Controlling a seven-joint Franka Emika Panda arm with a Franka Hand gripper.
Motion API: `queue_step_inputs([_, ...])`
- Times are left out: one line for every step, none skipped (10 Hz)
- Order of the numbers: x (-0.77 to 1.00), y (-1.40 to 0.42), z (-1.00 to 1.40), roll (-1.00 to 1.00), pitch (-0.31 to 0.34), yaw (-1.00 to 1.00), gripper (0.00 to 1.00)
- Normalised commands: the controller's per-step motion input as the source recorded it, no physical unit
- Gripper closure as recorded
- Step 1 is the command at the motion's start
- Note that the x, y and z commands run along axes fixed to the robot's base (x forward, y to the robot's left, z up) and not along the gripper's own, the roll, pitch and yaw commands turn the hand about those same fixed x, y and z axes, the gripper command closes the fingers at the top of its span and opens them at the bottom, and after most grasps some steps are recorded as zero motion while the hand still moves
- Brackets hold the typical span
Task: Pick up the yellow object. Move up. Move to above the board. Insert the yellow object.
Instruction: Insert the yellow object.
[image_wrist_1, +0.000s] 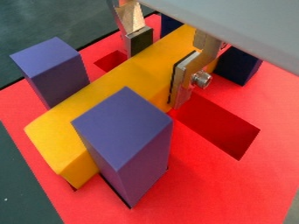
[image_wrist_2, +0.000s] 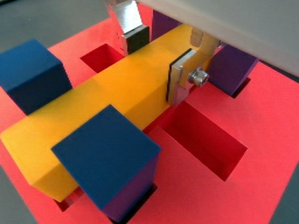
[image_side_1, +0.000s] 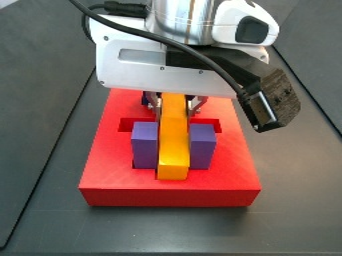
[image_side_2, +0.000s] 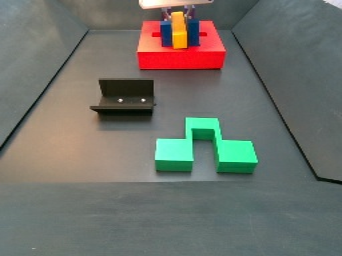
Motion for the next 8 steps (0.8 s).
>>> queue_step_inputs([0.00,0.03,-0.27,0.09,0.000,0.00,1.00])
queue_step_inputs([0.00,0.10,-0.28,0.08,0.000,0.00,1.00])
queue_step_inputs([0.00,0.15,-0.25,0.05,0.000,0.00,1.00])
queue_step_inputs([0.03,0.10,-0.22,0.01,0.000,0.00,1.00])
queue_step_inputs([0.02,0.00,-0.13,0.00,0.000,0.00,1.00])
queue_step_inputs([0.00,-0.03,-0.07,0.00,0.026,0.00,1.00])
queue_step_inputs([0.00,-0.15,-0.14,0.02,0.063,-0.05,1.00])
queue_step_inputs([-0.04,-0.04,-0.19,0.00,0.050,0.00,1.00])
